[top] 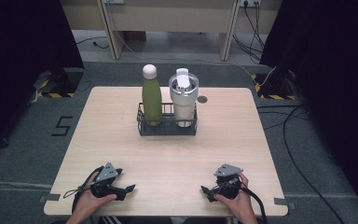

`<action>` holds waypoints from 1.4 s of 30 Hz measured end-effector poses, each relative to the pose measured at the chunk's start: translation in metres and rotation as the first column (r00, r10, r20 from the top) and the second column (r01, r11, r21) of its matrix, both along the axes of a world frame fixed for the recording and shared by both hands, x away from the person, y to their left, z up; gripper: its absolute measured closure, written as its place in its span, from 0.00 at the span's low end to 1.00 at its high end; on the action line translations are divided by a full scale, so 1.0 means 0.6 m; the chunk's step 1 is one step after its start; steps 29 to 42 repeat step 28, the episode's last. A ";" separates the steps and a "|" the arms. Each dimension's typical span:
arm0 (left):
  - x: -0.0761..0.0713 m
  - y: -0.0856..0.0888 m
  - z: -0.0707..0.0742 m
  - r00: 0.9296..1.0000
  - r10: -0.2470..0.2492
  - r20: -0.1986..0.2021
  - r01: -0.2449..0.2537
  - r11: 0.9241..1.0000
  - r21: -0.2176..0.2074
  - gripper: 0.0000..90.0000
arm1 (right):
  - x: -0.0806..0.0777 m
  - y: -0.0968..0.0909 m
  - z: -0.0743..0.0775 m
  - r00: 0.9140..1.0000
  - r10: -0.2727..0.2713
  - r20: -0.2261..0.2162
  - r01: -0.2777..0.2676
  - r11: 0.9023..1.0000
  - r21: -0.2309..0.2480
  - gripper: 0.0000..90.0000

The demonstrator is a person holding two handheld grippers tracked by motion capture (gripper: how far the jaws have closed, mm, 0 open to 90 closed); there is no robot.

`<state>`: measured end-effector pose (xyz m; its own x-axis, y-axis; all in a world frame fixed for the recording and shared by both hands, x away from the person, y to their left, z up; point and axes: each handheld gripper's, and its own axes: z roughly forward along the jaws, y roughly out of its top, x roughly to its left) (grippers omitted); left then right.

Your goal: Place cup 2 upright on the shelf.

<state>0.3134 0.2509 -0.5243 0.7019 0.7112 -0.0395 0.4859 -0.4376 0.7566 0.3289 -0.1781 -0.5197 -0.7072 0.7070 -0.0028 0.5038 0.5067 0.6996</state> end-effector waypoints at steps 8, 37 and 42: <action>-0.008 -0.001 -0.001 1.000 -0.008 0.007 0.008 1.000 0.015 0.16 | 0.000 0.000 0.000 1.000 0.001 0.000 -0.001 1.000 0.000 0.03; -0.009 -0.002 -0.001 1.000 -0.011 0.006 0.011 1.000 0.023 0.14 | -0.001 0.000 0.000 1.000 0.005 -0.001 -0.005 1.000 0.000 0.03; -0.009 -0.002 -0.001 1.000 -0.011 0.006 0.011 1.000 0.023 0.14 | -0.001 0.000 0.000 1.000 0.005 -0.001 -0.005 1.000 0.000 0.03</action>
